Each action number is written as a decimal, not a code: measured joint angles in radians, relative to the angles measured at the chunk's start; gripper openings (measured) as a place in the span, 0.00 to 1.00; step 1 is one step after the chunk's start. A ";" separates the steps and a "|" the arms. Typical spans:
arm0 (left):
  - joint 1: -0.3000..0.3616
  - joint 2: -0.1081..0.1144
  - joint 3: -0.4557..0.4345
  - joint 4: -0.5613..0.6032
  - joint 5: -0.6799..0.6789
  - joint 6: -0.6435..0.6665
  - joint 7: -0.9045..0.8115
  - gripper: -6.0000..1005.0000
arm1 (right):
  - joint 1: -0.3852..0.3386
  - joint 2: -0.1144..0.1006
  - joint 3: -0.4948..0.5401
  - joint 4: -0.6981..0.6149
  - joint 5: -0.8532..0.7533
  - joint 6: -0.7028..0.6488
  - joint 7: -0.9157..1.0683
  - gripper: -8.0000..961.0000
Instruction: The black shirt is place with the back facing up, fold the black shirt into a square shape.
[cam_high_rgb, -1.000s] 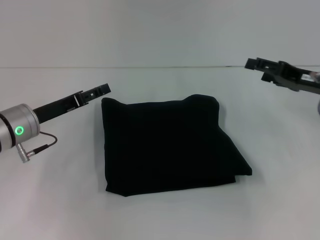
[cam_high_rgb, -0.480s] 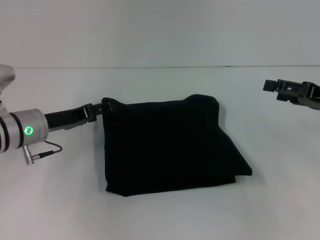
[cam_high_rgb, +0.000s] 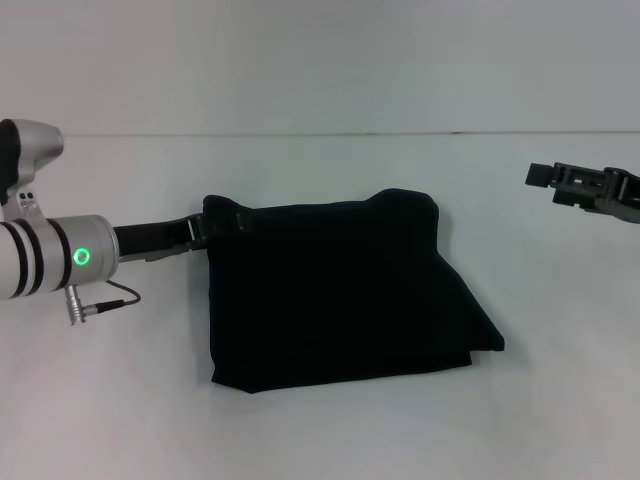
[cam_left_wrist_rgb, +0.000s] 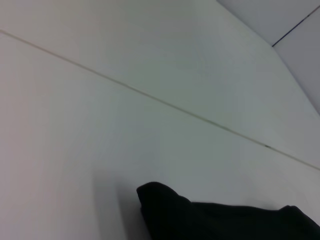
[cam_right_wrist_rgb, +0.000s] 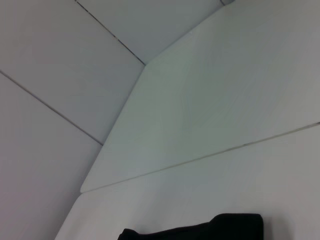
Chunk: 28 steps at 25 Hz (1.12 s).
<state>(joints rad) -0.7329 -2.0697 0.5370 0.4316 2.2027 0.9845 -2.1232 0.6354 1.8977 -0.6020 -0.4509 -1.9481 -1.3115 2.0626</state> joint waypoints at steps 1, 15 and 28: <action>-0.001 -0.001 0.006 0.000 0.000 -0.001 -0.003 0.85 | 0.000 0.000 0.001 0.000 0.000 0.000 0.000 0.95; -0.002 -0.007 0.063 0.014 0.000 -0.044 0.007 0.51 | 0.009 0.001 0.001 -0.014 0.000 0.004 0.005 0.95; -0.022 -0.001 0.083 0.009 0.000 -0.046 0.000 0.15 | 0.010 0.005 -0.002 -0.014 0.000 0.039 0.000 0.95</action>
<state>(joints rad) -0.7553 -2.0702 0.6198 0.4404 2.2027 0.9386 -2.1232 0.6458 1.9023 -0.6045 -0.4648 -1.9480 -1.2721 2.0625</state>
